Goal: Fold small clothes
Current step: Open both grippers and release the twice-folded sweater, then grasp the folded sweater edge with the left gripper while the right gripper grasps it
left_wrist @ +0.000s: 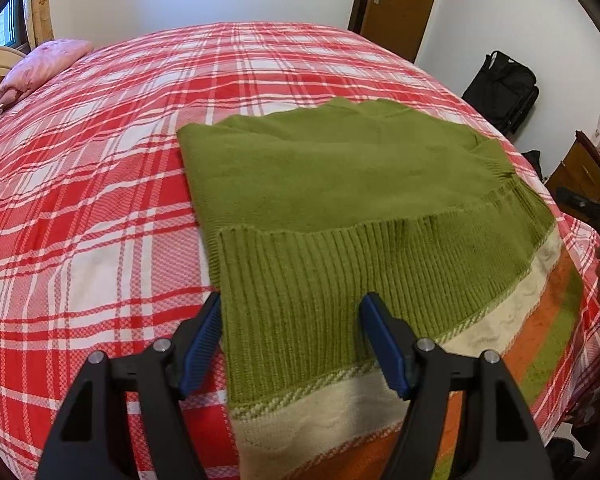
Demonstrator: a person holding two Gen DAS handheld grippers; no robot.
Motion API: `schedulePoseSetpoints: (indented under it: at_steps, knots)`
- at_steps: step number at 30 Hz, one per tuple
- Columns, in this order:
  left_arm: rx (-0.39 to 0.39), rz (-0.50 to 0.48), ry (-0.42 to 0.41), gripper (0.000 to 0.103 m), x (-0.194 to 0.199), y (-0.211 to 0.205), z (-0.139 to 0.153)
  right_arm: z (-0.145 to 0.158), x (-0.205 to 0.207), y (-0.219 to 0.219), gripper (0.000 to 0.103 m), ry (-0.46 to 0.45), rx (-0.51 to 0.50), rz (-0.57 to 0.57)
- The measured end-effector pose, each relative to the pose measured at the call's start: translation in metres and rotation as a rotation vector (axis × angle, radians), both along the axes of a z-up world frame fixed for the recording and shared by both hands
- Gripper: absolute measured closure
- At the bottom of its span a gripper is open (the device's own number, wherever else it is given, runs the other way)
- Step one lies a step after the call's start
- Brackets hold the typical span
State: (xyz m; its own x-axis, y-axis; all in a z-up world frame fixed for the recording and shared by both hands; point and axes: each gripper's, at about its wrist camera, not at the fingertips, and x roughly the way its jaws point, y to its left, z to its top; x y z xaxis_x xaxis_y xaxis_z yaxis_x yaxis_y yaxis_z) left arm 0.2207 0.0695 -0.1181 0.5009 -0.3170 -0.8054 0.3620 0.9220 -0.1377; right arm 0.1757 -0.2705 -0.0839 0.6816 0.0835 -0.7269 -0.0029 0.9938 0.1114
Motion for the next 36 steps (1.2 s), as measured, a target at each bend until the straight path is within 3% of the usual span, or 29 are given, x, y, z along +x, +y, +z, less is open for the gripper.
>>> schedulePoseSetpoints:
  at_steps: [3, 5, 6, 7, 8, 9, 10, 11, 13, 17, 20, 24, 29, 33, 36]
  knots:
    - [-0.026, 0.008, 0.011, 0.031, 0.001, 0.003, 0.0, -0.019, 0.02, 0.004, 0.052, 0.07, -0.048, 0.024]
    - [-0.045, 0.014, 0.016, 0.031, 0.002, 0.005, -0.001, -0.036, 0.03, 0.003, 0.054, 0.126, -0.067, 0.014]
    - [-0.055, 0.018, 0.022, 0.031, 0.002, 0.006, -0.001, -0.035, 0.029, 0.003, 0.059, 0.111, -0.069, 0.011]
    - [-0.062, 0.022, 0.025, 0.032, 0.003, 0.007, -0.002, -0.034, 0.027, 0.005, 0.085, 0.1, -0.077, 0.013]
    - [-0.065, 0.023, 0.021, 0.034, 0.002, 0.007, -0.001, -0.03, 0.023, 0.009, 0.093, 0.083, -0.106, 0.022]
    - [-0.061, 0.028, 0.007, 0.044, 0.0, 0.007, 0.0, -0.027, 0.019, 0.013, 0.093, 0.072, -0.13, 0.028]
    - [-0.054, 0.03, -0.005, 0.067, -0.001, 0.006, 0.0, -0.024, 0.014, 0.019, 0.093, 0.053, -0.164, 0.034]
    - [-0.042, 0.035, -0.013, 0.078, -0.003, 0.006, 0.0, -0.019, 0.006, 0.027, 0.093, 0.022, -0.214, 0.041]
    - [-0.065, 0.042, -0.016, 0.085, -0.004, 0.009, 0.001, -0.007, -0.006, 0.037, 0.093, -0.028, -0.257, 0.041]
    - [-0.083, 0.055, -0.057, 0.088, -0.014, 0.009, 0.011, 0.025, -0.029, 0.049, 0.093, -0.149, -0.269, 0.035]
    - [-0.088, 0.067, -0.075, 0.088, -0.018, 0.01, 0.021, 0.041, -0.034, 0.056, 0.093, -0.18, -0.272, 0.05]
    - [-0.051, 0.072, -0.081, 0.089, -0.021, 0.009, 0.023, 0.031, -0.033, 0.05, 0.093, -0.143, -0.262, 0.027]
    - [-0.079, 0.072, -0.11, 0.093, -0.027, 0.012, 0.026, -0.003, -0.02, 0.013, 0.09, -0.033, -0.069, -0.039]
    - [-0.034, 0.054, -0.091, 0.093, -0.02, 0.002, 0.018, -0.021, -0.018, -0.013, 0.088, 0.017, 0.087, -0.103]
    - [-0.007, 0.06, -0.043, 0.09, -0.012, -0.001, 0.006, -0.02, -0.022, -0.016, 0.088, 0.012, 0.076, -0.11]
